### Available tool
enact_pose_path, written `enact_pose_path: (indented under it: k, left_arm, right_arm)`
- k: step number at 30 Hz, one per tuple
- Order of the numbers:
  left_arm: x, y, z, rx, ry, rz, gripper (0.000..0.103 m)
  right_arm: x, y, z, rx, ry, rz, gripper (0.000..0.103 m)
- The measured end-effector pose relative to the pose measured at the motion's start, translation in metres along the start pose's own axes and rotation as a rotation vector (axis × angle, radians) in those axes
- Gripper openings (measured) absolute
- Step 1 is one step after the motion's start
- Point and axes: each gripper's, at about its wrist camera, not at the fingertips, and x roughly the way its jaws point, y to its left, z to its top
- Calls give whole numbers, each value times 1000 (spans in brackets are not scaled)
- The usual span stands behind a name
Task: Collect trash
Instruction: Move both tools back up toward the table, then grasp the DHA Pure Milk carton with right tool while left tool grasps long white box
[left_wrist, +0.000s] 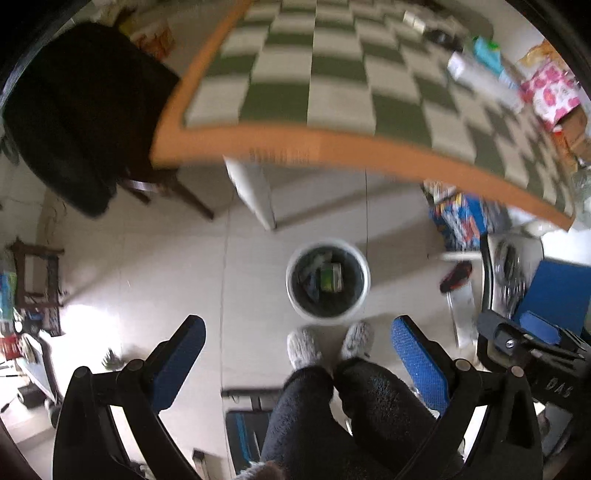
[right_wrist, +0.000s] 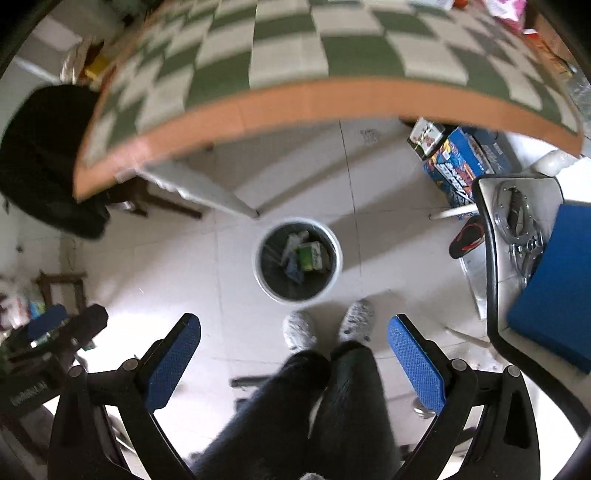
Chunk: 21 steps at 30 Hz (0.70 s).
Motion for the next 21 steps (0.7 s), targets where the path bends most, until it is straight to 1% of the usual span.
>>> enact_pose_path:
  k: [1, 2, 5, 6, 8, 9, 11, 12, 14, 15, 17, 20, 21]
  left_arm:
    - [-9, -2, 11, -1, -29, 6, 103]
    - [-14, -3, 21, -4, -52, 18, 103]
    - [-24, -11, 51, 1, -108, 62, 103]
    - [-24, -17, 66, 10, -127, 74, 103]
    - [-25, -25, 86, 34, -145, 85, 103]
    - [-21, -35, 103, 56, -149, 89, 103]
    - [-16, -51, 127, 95, -152, 96, 103]
    - [-10, -66, 146, 127, -151, 105, 103]
    - [-8, -89, 174, 178, -156, 101, 103]
    - [-2, -108, 194, 218, -159, 112, 103]
    - [1, -131, 220, 277, -153, 132, 103]
    - [19, -184, 263, 405, -124, 140, 103]
    - [24, -198, 272, 442, -115, 140, 103]
  right_arm:
    - [-16, -1, 10, 29, -20, 13, 102]
    - [-23, -2, 16, 45, -31, 20, 102]
    - [-54, -18, 53, 150, -81, 46, 102]
    - [-63, -25, 67, 185, -98, 57, 102]
    - [-83, -42, 99, 238, -139, 68, 102]
    - [-88, -47, 108, 244, -149, 64, 102]
    - [-101, -64, 141, 260, -173, 44, 102]
    - [-103, -70, 151, 264, -175, 37, 102]
    - [-104, -94, 185, 278, -177, 5, 102]
    - [-101, -102, 195, 283, -174, -6, 102]
    - [-90, -133, 231, 300, -152, -55, 102]
    - [-70, -180, 268, 332, -108, -91, 102]
    - [-63, -195, 278, 341, -90, -101, 102]
